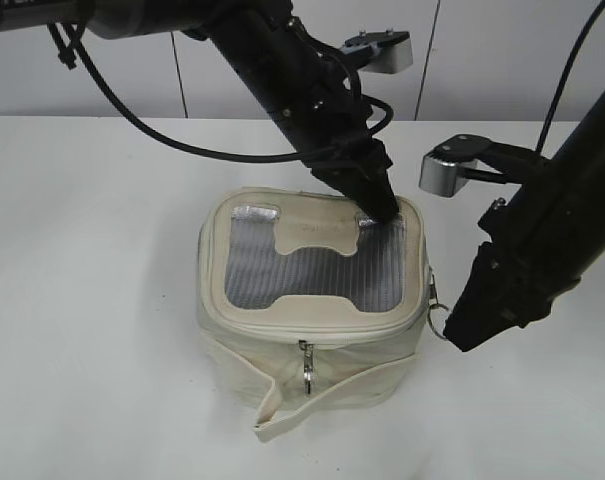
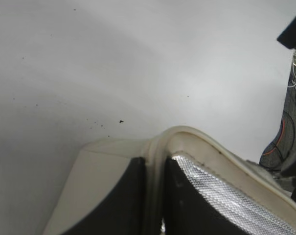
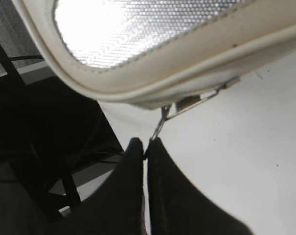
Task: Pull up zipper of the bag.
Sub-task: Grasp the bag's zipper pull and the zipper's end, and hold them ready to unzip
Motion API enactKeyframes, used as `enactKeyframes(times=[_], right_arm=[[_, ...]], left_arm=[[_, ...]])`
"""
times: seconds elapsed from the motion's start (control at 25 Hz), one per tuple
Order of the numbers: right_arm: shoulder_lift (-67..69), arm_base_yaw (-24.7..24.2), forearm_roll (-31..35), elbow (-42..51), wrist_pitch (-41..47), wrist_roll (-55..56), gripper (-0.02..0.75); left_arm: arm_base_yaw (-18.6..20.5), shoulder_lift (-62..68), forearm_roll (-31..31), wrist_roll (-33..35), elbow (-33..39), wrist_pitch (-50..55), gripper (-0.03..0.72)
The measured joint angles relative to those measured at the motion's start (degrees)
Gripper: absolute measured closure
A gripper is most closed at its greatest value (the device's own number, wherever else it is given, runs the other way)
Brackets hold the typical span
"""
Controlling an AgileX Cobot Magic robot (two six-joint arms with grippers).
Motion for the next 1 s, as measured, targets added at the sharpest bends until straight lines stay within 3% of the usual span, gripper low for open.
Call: enactKeyframes(times=[0.44, 1.0], right_arm=[[-8.57, 7.25, 0.38, 6.72, -1.89, 1.88, 0.729], [-2.05, 26.74, 5.05, 3.02, -16.45, 1.55, 0.729]], left_arm=[[-0.11, 0.00, 0.28, -2.30, 0.06, -0.91, 0.610], [-0.11, 0.00, 0.42, -2.45, 0.06, -0.75, 0.610]])
